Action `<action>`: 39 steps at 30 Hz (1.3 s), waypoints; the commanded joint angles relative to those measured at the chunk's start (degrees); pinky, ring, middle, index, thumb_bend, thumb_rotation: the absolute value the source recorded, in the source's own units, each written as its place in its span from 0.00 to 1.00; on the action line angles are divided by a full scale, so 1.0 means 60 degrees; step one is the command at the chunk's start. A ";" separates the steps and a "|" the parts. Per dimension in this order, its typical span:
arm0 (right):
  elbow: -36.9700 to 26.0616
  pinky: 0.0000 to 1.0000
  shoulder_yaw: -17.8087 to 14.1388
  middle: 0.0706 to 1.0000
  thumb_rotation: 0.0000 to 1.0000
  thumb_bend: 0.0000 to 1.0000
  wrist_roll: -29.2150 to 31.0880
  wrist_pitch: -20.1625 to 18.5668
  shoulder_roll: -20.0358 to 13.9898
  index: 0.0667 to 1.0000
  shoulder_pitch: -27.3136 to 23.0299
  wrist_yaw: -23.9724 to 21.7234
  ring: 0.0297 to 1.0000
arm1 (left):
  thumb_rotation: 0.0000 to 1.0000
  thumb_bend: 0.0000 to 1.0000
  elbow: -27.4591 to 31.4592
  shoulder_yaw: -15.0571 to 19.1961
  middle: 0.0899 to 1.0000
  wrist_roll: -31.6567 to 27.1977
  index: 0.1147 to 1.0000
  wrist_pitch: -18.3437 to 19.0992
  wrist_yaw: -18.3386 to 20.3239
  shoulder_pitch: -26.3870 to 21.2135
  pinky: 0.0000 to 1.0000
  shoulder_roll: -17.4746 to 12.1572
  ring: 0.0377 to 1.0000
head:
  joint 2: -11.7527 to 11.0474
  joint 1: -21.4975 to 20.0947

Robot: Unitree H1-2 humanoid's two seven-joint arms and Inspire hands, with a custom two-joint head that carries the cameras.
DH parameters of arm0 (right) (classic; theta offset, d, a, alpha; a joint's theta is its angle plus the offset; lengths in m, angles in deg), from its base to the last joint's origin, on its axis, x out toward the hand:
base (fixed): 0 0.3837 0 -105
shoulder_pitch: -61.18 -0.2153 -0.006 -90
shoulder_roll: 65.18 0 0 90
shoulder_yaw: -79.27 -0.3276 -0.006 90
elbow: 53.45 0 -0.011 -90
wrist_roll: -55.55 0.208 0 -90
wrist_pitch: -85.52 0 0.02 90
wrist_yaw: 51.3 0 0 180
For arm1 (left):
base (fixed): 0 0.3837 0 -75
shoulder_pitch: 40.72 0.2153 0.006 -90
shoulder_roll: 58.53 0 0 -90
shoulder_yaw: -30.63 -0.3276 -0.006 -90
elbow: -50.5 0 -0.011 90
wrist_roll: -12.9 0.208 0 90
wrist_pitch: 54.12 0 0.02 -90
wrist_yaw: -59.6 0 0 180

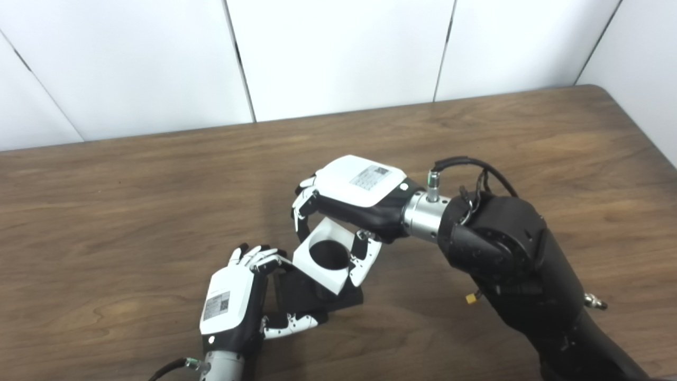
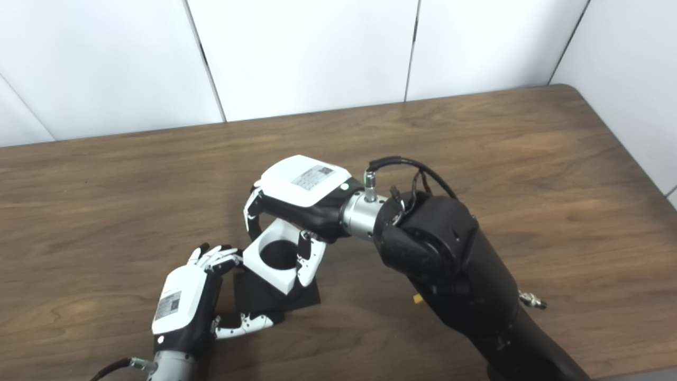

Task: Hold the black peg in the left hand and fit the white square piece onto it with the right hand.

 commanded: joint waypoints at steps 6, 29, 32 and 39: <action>0.0008 0.90 0.0098 0.76 0.14 0.52 -0.0279 0.0416 0.0181 0.45 -0.0303 0.0241 0.88 | 0.05 0.52 0.0214 -0.0105 0.76 0.0153 0.42 0.0107 0.0128 -0.0009 0.98 0.0176 0.86 | 0.0023 0.0027; 0.0729 0.86 -0.0001 0.76 0.14 0.52 -0.0335 0.0960 0.0176 0.45 -0.0207 0.0660 0.87 | 0.05 0.52 0.0265 -0.0243 0.76 0.0131 0.42 0.0205 0.0039 0.0023 0.99 0.0210 0.86 | 0.0029 0.0066; 0.0739 0.88 -0.0027 0.76 0.15 0.53 -0.0378 0.0879 0.0176 0.45 -0.0203 0.0593 0.87 | 0.05 0.52 0.0252 -0.0243 0.76 0.0138 0.42 0.0210 0.0038 0.0008 0.99 0.0205 0.86 | 0.0022 0.0046; 0.0635 0.91 -0.0051 0.78 0.34 0.94 -0.0431 0.0826 0.0144 0.58 -0.0248 0.0438 0.89 | 0.05 0.52 0.0220 -0.0240 0.76 0.0116 0.42 0.0197 0.0033 -0.0014 0.98 0.0200 0.86 | 0.0002 0.0049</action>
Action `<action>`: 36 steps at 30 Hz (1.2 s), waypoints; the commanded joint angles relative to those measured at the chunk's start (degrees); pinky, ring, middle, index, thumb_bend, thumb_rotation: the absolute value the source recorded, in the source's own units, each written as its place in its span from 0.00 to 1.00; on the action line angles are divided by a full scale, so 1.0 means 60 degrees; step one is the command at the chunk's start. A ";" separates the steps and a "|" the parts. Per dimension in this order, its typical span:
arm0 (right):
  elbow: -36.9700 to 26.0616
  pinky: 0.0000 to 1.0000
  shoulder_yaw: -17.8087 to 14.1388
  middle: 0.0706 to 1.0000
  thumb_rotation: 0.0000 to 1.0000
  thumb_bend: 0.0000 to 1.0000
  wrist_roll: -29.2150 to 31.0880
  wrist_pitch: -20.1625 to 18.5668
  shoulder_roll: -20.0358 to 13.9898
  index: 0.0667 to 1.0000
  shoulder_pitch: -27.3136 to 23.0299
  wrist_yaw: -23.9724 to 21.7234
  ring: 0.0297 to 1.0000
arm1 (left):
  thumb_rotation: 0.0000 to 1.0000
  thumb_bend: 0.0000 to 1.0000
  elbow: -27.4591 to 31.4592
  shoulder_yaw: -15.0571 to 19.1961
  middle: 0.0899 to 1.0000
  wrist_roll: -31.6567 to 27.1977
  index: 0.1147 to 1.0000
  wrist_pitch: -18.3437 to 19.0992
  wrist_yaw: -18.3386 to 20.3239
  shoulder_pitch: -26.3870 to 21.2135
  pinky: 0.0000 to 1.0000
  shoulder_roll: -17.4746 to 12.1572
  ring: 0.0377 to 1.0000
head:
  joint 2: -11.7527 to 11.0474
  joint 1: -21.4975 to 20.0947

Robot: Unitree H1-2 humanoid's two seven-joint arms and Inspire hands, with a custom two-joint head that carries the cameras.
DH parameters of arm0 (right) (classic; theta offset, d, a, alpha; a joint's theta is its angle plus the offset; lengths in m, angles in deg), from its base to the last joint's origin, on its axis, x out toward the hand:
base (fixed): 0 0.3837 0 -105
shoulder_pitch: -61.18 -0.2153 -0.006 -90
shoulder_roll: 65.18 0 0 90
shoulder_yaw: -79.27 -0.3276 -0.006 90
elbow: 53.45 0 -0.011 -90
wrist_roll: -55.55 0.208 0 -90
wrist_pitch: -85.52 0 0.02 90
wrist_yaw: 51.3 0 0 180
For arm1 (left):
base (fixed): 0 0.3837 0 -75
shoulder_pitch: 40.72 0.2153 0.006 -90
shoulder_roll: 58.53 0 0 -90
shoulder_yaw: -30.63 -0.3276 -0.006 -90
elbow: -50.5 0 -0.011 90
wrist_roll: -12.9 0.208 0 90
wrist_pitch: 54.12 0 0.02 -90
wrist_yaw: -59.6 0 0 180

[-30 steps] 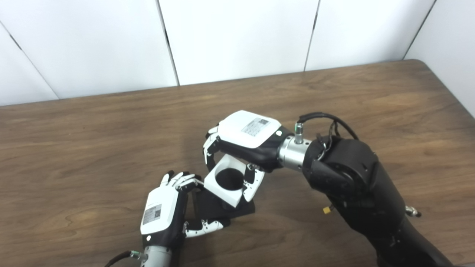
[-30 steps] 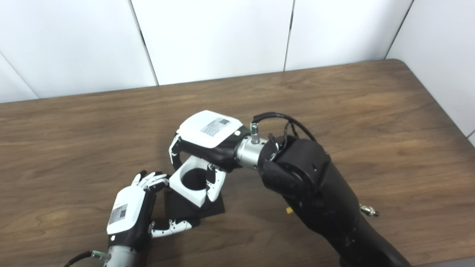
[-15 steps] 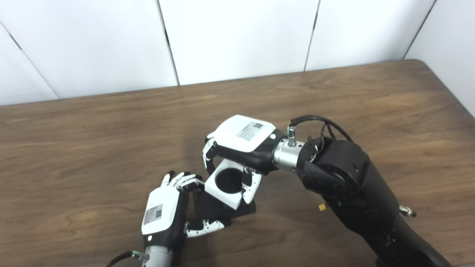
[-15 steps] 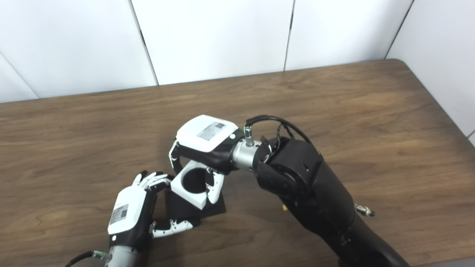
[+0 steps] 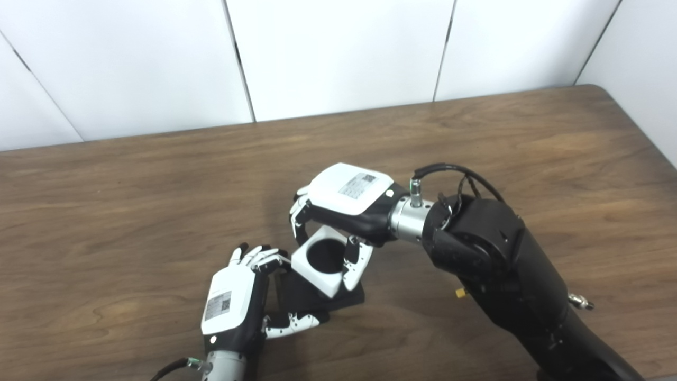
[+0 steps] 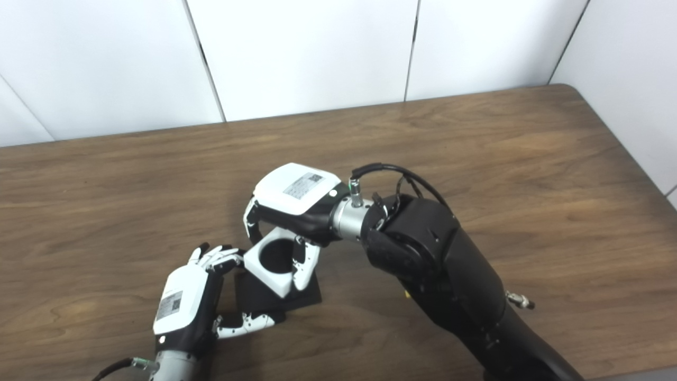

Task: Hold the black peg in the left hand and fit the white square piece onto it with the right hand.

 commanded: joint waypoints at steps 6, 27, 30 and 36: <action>-0.0205 0.91 -0.0161 0.79 0.40 0.93 -0.0110 0.0086 -0.0040 0.59 -0.0389 0.0079 0.89 | 0.05 0.52 0.0118 -0.0122 0.76 0.0151 0.42 -0.0025 0.0033 -0.0042 0.98 0.0159 0.86 | -0.0007 -0.0025; -0.0332 0.89 -0.0559 0.77 0.43 0.95 0.0145 0.0106 -0.0088 0.59 -0.0477 0.0231 0.91 | 0.06 0.52 -0.0037 -0.0085 0.75 0.0104 0.42 -0.0134 -0.0147 -0.0134 0.98 0.0133 0.86 | -0.0046 -0.0018; -0.0332 0.89 -0.0611 0.77 0.43 0.93 0.0200 0.0150 -0.0141 0.59 -0.0452 0.0276 0.91 | 0.08 0.52 -0.0068 -0.0139 0.75 0.0386 0.43 -0.0088 -0.0174 -0.0180 0.96 0.0080 0.84 | -0.0046 -0.0018; -0.0326 0.90 -0.0635 0.77 0.41 0.92 0.0219 0.0087 -0.0185 0.59 -0.0400 0.0280 0.91 | 0.35 0.95 -0.0066 -0.0163 0.74 0.0591 0.65 -0.0136 -0.0126 -0.0242 0.95 -0.0015 0.82 | -0.0044 -0.0037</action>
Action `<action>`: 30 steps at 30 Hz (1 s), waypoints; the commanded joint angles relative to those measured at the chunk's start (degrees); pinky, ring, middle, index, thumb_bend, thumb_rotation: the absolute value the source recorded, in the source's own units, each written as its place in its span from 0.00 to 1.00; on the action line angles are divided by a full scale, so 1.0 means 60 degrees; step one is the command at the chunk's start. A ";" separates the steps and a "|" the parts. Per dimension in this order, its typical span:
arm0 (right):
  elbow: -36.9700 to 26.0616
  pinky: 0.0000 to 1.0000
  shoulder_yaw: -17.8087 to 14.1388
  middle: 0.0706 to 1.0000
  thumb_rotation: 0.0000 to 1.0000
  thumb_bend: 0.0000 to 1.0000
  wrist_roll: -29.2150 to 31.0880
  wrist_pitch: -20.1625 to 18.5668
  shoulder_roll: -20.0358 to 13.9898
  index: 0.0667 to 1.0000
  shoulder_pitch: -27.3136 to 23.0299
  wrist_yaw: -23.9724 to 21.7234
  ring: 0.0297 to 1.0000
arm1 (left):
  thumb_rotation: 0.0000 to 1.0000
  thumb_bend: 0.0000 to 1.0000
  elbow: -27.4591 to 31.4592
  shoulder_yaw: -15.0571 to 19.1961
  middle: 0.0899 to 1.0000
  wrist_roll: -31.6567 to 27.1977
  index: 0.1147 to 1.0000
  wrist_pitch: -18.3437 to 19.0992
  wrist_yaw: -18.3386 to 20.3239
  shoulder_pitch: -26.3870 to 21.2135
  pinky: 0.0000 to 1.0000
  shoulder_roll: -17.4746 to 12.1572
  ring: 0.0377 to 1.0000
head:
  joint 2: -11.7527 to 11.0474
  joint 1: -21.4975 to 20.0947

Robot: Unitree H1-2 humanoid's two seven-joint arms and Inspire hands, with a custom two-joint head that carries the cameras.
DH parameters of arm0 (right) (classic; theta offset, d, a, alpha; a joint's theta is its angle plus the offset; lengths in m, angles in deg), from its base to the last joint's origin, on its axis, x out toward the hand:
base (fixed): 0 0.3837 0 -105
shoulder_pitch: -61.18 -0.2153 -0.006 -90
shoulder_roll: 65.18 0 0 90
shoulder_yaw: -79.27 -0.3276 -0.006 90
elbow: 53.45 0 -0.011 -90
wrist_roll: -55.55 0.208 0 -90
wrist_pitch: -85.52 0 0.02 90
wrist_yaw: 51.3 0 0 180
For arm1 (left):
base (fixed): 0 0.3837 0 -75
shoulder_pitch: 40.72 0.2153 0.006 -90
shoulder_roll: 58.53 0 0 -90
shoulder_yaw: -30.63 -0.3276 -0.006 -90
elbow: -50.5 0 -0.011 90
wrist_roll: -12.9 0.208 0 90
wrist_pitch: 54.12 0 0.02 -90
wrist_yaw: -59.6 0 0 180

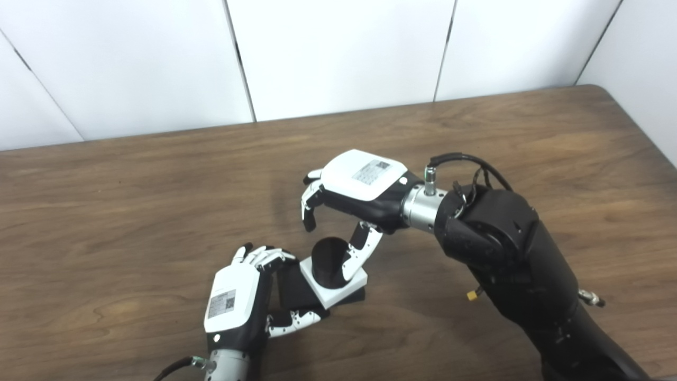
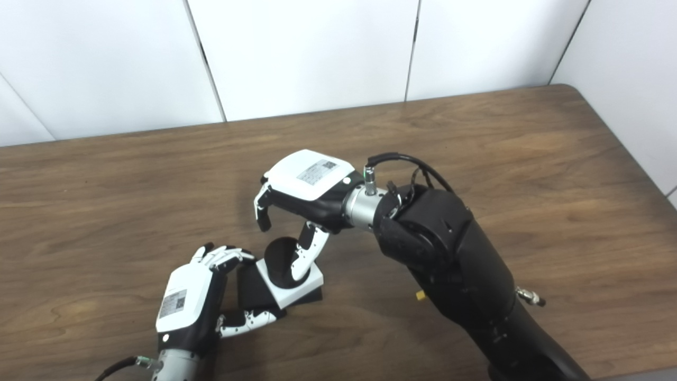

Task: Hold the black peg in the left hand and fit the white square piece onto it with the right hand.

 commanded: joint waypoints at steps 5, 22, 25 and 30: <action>-0.0307 0.89 -0.0211 0.77 0.41 0.93 0.0055 0.0029 -0.0016 0.59 -0.0318 0.0284 0.90 | 0.51 1.00 -0.0006 -0.0142 0.77 0.0137 0.77 -0.0269 0.0440 -0.0254 0.96 -0.0315 0.82 | 0.0001 -0.0028; -0.0041 0.88 -0.0507 0.78 0.45 0.87 0.0382 0.0068 -0.0193 0.59 -0.0516 0.0533 0.90 | 0.61 1.00 0.1583 0.0331 0.88 0.0168 0.97 -0.0230 0.1928 -0.0230 0.91 -0.0841 0.89 | -0.0126 0.0262; 0.0043 0.86 -0.0535 0.77 0.46 0.88 0.0418 0.0158 -0.0258 0.59 -0.0541 0.0690 0.89 | 0.62 1.00 0.2018 0.0613 0.89 0.0129 0.96 -0.0155 0.2163 -0.0139 0.90 -0.0817 0.88 | -0.0184 0.0327; -0.0060 0.86 -0.0847 0.79 0.52 0.90 0.1198 -0.0429 -0.0456 0.67 -0.0666 0.0350 0.89 | 0.63 1.00 0.2710 0.1283 0.89 -0.0230 0.96 0.0058 0.2382 0.0035 0.85 -0.0761 0.87 | -0.0287 0.0357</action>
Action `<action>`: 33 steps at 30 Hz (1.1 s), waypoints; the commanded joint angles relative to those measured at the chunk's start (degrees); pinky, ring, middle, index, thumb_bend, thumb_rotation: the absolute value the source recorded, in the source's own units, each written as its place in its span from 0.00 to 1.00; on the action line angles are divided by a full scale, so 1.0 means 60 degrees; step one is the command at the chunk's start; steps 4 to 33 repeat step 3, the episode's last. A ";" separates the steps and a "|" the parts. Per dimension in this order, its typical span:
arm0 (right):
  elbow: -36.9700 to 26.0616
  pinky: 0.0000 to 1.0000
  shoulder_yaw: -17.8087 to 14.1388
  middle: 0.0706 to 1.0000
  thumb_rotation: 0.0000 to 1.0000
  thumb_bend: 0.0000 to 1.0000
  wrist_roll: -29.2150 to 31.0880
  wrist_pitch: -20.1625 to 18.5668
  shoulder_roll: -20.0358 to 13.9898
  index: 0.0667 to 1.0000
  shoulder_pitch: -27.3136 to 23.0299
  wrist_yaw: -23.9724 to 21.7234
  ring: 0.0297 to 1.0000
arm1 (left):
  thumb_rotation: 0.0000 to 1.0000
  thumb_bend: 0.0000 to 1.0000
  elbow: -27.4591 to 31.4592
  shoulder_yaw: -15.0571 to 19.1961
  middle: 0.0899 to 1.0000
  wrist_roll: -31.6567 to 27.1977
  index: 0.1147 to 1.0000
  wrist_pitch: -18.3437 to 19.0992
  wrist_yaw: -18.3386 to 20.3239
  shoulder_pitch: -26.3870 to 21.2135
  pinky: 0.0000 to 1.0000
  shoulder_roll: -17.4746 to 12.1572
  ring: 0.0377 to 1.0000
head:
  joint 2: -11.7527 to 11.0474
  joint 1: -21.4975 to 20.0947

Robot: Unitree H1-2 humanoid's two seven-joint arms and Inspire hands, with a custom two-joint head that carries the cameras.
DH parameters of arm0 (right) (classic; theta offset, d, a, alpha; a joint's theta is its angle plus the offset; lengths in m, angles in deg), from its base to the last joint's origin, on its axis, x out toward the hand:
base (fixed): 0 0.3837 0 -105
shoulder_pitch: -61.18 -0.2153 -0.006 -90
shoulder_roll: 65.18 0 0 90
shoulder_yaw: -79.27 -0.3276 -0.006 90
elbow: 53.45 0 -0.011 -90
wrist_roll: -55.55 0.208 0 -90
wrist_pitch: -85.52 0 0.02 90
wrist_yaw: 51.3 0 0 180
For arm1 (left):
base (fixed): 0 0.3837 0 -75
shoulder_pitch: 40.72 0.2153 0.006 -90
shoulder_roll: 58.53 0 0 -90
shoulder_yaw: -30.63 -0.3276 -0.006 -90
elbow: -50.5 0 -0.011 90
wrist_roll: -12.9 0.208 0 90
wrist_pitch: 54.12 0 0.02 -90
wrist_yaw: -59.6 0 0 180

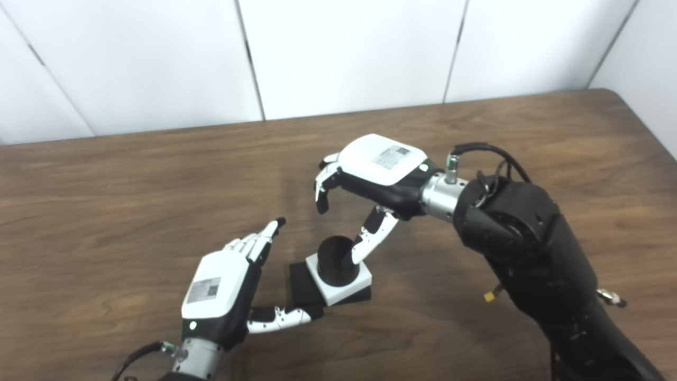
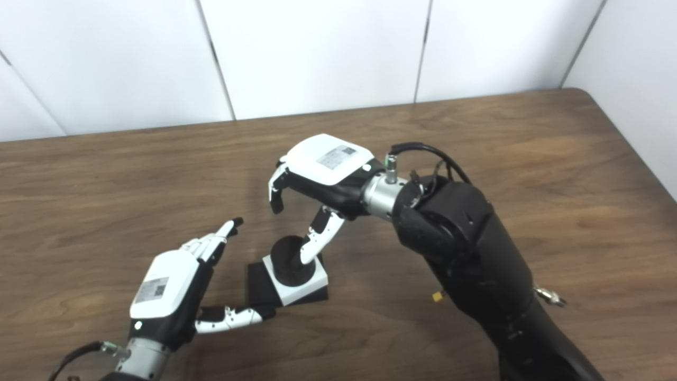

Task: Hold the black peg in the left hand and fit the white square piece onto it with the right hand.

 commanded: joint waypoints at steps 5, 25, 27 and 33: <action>-0.0280 0.90 -0.0769 0.82 0.61 0.98 0.1406 -0.0986 -0.0298 0.77 -0.0553 -0.0277 0.91 | 0.69 1.00 0.0840 0.0668 0.92 -0.0650 0.98 0.0054 0.0081 0.0004 0.82 -0.0005 0.88 | -0.0059 -0.0007; -0.0280 0.90 -0.0769 0.82 0.61 0.98 0.1406 -0.0986 -0.0298 0.77 -0.0553 -0.0277 0.91 | 0.69 1.00 0.0840 0.0668 0.92 -0.0650 0.98 0.0054 0.0081 0.0004 0.82 -0.0005 0.88 | -0.0059 -0.0007; -0.0280 0.90 -0.0769 0.82 0.61 0.98 0.1406 -0.0986 -0.0298 0.77 -0.0553 -0.0277 0.91 | 0.69 1.00 0.0840 0.0668 0.92 -0.0650 0.98 0.0054 0.0081 0.0004 0.82 -0.0005 0.88 | -0.0059 -0.0007; -0.0280 0.90 -0.0769 0.82 0.61 0.98 0.1406 -0.0986 -0.0298 0.77 -0.0553 -0.0277 0.91 | 0.69 1.00 0.0840 0.0668 0.92 -0.0650 0.98 0.0054 0.0081 0.0004 0.82 -0.0005 0.88 | -0.0059 -0.0007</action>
